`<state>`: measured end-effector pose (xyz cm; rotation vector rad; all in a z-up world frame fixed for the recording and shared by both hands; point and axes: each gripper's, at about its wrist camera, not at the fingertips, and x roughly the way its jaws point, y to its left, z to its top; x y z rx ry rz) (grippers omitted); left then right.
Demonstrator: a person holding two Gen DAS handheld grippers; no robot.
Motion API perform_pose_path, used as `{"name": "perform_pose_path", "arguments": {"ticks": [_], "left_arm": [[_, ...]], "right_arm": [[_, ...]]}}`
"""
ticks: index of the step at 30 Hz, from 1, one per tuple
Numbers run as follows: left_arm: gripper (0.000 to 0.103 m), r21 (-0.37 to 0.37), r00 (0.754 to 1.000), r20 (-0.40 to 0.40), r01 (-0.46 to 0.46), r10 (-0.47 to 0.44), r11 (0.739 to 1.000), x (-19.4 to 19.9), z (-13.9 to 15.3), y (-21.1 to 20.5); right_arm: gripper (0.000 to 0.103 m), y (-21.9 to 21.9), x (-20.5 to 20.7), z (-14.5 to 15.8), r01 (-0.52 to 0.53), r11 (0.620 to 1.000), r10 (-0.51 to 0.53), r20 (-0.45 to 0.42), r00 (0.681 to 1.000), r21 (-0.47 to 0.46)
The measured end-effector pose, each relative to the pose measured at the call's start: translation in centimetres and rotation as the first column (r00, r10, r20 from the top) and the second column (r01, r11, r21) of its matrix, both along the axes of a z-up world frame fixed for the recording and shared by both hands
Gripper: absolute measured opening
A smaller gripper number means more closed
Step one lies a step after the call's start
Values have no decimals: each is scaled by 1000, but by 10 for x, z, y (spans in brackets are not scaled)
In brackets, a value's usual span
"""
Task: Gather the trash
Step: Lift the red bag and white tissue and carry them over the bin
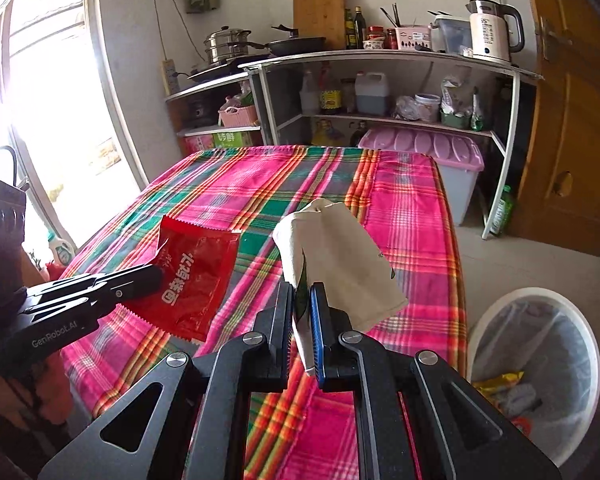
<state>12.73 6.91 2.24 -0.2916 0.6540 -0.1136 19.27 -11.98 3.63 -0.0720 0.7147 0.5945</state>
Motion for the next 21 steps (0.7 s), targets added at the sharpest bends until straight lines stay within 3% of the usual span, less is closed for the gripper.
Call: {"name": "perform_pose_path", "arguments": {"ticks": [21], "left_arm": [[6,40,978,2,208,-208,977,34,12,-113]], "right_arm": [[9,-116,-7,-7,212,976,-211,-20,977,48]]}}
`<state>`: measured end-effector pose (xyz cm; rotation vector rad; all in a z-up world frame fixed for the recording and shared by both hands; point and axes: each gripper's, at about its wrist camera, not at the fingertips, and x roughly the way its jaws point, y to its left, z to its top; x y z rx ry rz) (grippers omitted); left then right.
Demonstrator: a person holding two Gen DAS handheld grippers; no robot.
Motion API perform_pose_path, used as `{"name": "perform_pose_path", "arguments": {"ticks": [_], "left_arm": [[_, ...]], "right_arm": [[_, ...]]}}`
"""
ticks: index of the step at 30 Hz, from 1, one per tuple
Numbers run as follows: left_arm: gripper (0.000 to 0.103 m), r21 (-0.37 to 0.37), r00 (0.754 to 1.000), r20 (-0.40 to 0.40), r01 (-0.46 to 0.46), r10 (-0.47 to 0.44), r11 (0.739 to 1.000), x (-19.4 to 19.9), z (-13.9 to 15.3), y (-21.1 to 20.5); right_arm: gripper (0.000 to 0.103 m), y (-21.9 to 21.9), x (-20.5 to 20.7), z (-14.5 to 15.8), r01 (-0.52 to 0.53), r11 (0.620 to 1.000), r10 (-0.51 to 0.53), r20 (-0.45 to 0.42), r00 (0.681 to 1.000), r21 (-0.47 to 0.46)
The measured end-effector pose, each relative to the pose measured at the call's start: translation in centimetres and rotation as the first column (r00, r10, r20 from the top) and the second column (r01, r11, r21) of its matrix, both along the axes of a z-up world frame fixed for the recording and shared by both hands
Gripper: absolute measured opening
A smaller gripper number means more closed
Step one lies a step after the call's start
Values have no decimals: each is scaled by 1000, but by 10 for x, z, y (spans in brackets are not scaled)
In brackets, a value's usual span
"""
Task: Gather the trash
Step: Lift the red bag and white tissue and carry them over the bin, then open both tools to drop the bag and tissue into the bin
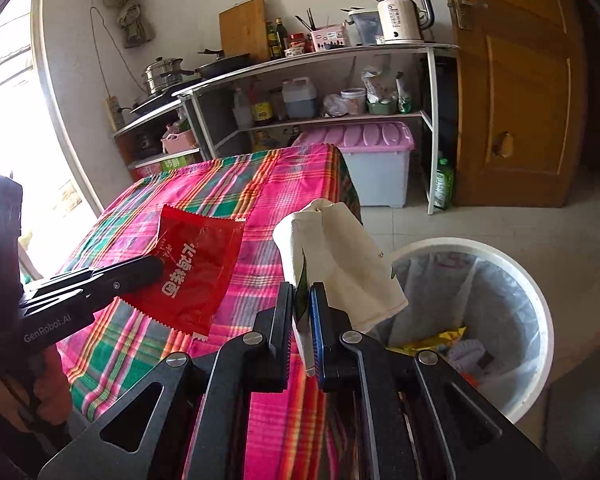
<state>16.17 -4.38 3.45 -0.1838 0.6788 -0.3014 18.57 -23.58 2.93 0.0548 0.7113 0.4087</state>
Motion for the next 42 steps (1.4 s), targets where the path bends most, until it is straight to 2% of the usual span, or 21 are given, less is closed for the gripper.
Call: {"name": "perform_pose_path", "arguments": {"ticks": [15,30,36,42], "left_arm": [[6,15,991,-52,125,-124,992,33,-16,-72],[6,15,970,-145,198,-194,980,56,-42,-116],[6,5,959,-189,215,-210,977,67,-49,-127],[11,1,957,-190,223,-219,975,68,-49,-131]], "right_arm": [[9,-68,12,-24,133,991,-132,-58,990,23],[10,-102,23,-55,193,980,-186,-145,972,36],[12,-112,29,-60,233,971,-221,-182,958,46],[21,-114,26,-57,244,969,-233,-171,957,44]]}}
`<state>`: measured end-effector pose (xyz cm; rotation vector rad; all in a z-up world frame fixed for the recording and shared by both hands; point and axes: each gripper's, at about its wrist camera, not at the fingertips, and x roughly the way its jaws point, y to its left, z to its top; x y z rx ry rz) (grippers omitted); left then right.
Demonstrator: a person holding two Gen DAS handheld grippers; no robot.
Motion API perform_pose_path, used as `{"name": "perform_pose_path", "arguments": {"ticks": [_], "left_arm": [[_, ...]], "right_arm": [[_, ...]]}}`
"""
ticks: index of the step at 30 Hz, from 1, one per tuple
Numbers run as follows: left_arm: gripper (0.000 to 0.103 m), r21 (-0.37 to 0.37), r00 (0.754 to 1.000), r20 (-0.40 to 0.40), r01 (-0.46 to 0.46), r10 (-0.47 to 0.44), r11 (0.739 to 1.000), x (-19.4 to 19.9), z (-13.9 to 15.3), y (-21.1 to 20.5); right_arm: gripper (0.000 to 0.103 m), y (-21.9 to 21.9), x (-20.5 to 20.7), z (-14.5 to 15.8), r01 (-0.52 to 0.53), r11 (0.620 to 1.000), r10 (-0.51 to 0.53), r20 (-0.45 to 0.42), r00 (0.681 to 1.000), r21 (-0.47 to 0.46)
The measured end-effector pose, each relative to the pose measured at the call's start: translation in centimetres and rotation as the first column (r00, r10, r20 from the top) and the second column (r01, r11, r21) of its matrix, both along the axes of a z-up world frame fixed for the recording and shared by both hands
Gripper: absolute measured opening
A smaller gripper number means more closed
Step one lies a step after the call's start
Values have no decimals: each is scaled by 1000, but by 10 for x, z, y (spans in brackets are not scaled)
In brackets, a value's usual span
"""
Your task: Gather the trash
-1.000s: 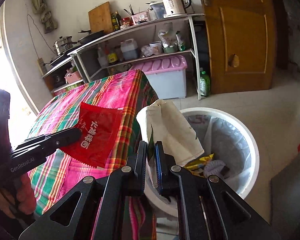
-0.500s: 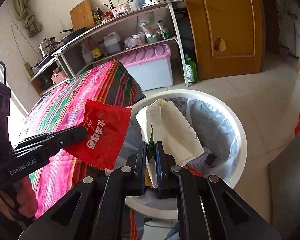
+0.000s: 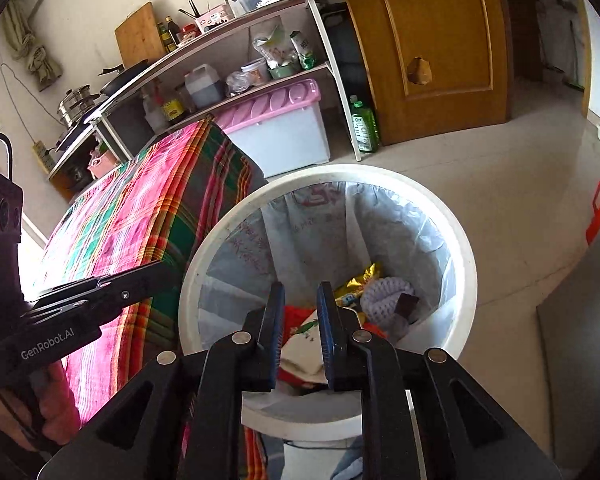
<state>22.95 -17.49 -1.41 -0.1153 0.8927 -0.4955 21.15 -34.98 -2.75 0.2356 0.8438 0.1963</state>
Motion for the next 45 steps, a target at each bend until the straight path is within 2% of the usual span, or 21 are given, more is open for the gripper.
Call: {"name": "perform_pose_path", "arguments": {"ticks": [11,26,28,31,45], "left_arm": [[17,-18,998,57,-35,36,999,-17,16,19],[31,-14,982,172,-81,82,997,-68,45,58],[38,-9,978,187,-89,89,996,-77,48,62],[43,-3,974,206,-98,96,995,-90,51,68],[49,24,951,281,-142,130,990,-146,53,90]], "right_arm": [[32,11,-21,21,4,1000,-4,48,999,-8],[34,51,-67,53,-23,998,30,131,991,-53],[35,55,-75,57,-25,998,33,143,989,-62],[37,59,-86,61,-31,997,41,155,987,-65],[40,77,-147,67,-16,990,47,220,974,-141]]}}
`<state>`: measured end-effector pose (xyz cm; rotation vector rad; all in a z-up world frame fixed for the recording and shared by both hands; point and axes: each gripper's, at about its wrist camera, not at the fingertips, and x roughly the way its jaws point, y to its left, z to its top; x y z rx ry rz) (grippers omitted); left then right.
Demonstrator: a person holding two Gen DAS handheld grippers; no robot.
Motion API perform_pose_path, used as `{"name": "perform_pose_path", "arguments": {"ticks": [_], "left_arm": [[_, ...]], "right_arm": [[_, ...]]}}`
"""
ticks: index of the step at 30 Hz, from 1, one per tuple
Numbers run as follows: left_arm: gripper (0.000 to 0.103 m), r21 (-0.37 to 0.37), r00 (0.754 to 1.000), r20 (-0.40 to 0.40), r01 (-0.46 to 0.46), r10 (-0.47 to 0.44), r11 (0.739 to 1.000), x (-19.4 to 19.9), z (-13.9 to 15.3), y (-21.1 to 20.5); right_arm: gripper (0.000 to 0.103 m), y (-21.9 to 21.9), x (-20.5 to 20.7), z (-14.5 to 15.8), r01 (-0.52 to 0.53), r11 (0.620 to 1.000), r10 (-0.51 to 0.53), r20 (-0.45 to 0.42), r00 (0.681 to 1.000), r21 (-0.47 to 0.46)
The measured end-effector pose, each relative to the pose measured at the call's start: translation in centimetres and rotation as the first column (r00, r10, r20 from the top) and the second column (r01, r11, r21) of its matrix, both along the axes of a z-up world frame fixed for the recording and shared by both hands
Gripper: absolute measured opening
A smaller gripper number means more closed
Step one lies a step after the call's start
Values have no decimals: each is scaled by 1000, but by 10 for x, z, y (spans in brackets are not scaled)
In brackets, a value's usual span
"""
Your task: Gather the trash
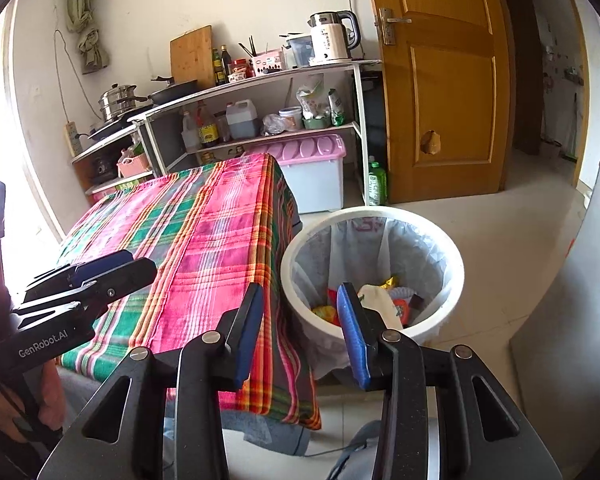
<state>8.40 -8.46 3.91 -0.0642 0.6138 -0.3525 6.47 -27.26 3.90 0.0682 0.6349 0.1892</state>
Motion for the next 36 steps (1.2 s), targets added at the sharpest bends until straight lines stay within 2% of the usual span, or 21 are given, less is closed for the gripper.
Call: {"name": "perform_pose_path", "arguments": {"ticks": [12,22,36], "left_arm": [[49,1,999,4,-37,37,999,-38,-10,13],[49,14,1000,15,-26,25,1000,-58,-11,5],[49,6,999,4,-32,32,999,-72,-17,2]], "right_arm": [[40,8,-36,-5,3,999,-2,32,999,-36],[40,13,-61,-12,8,999,-6,40,999,-50],[40,15,-70,-12,9,998,-6,52,999,-70]]}}
